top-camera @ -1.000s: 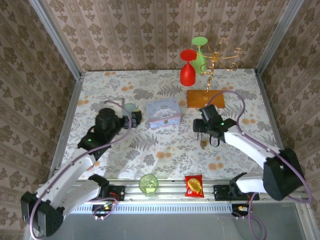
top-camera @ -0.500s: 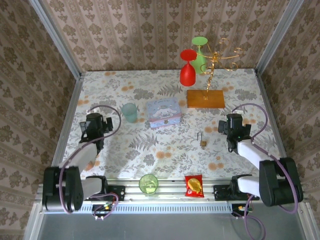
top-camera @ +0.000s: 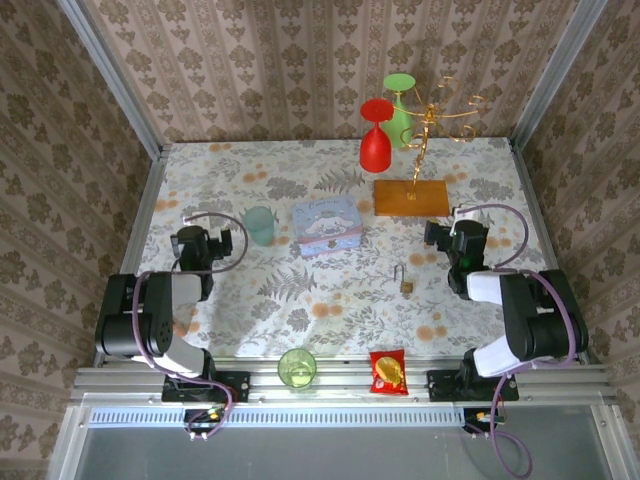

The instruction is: Unlock a padlock with a key

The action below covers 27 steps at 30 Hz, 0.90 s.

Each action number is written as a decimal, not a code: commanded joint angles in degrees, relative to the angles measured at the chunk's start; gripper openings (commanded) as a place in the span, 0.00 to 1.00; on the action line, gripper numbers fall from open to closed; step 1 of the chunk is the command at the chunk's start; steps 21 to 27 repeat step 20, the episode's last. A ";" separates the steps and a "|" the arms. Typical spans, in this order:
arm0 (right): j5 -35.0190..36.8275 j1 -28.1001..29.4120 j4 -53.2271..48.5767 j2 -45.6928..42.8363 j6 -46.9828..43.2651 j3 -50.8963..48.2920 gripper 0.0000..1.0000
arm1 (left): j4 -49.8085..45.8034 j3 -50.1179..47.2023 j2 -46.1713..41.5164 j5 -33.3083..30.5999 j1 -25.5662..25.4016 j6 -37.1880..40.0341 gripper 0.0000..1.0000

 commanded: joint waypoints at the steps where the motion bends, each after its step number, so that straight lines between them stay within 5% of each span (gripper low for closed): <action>1: -3.55 -0.22 6.41 0.85 -1.71 -0.69 1.00 | 13.05 -2.53 2.49 3.59 0.42 1.83 1.00; 27: -6.72 -0.13 7.36 1.21 -3.17 -1.11 1.00 | 11.05 -1.69 2.13 1.76 -1.10 3.03 1.00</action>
